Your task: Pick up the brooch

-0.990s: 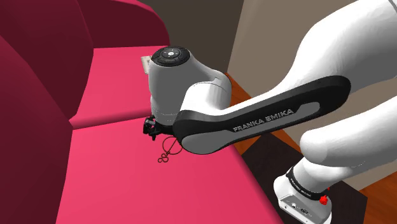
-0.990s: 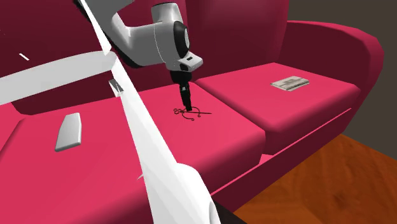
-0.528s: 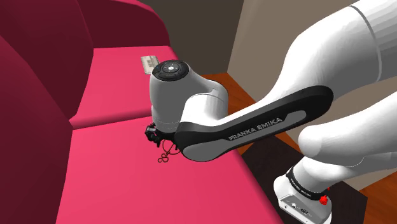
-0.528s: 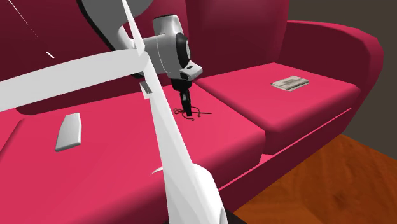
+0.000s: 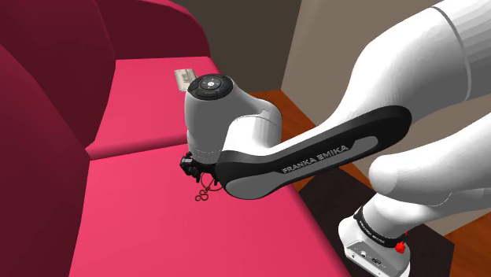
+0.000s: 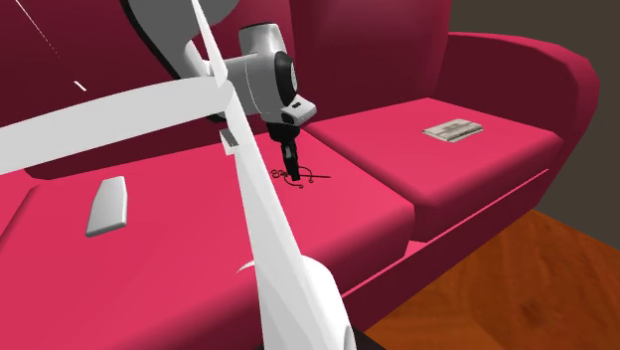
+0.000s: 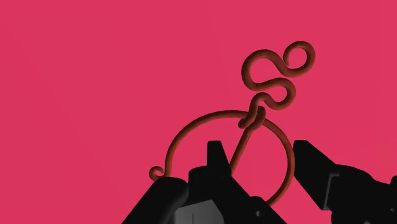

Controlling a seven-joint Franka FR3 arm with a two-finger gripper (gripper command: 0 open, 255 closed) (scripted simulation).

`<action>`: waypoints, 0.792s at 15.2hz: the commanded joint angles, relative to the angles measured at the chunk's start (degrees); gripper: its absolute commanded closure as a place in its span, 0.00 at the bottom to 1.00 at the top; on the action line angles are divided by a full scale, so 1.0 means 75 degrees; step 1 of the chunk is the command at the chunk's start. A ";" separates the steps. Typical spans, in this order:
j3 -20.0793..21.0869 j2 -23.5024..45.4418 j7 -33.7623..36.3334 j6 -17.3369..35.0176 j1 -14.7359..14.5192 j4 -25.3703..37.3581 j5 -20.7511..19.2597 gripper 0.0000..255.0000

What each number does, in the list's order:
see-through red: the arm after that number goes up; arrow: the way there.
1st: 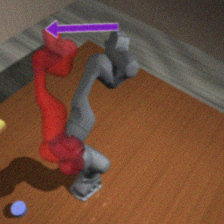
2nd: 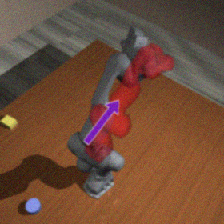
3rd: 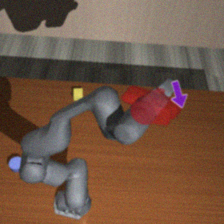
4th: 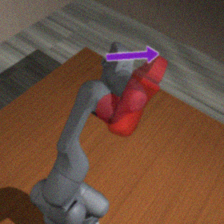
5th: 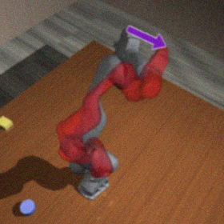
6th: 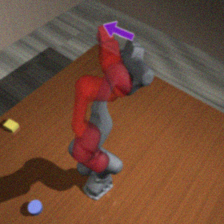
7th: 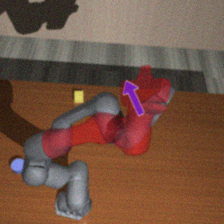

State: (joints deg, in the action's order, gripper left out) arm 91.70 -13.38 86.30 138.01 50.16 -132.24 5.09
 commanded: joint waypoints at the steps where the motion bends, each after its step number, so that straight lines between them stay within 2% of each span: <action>1: -0.0031 0.0002 0.0002 0.0022 -0.0034 -0.0028 -0.0001 1.00; 6: -0.1338 -0.0093 -0.0121 -0.0492 -0.1267 0.0179 0.0074 1.00; 12: -0.2329 -0.0467 -0.0471 -0.1137 -0.2114 0.0488 0.0441 1.00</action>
State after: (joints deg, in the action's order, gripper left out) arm 75.37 -16.44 83.24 130.38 35.18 -129.06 7.97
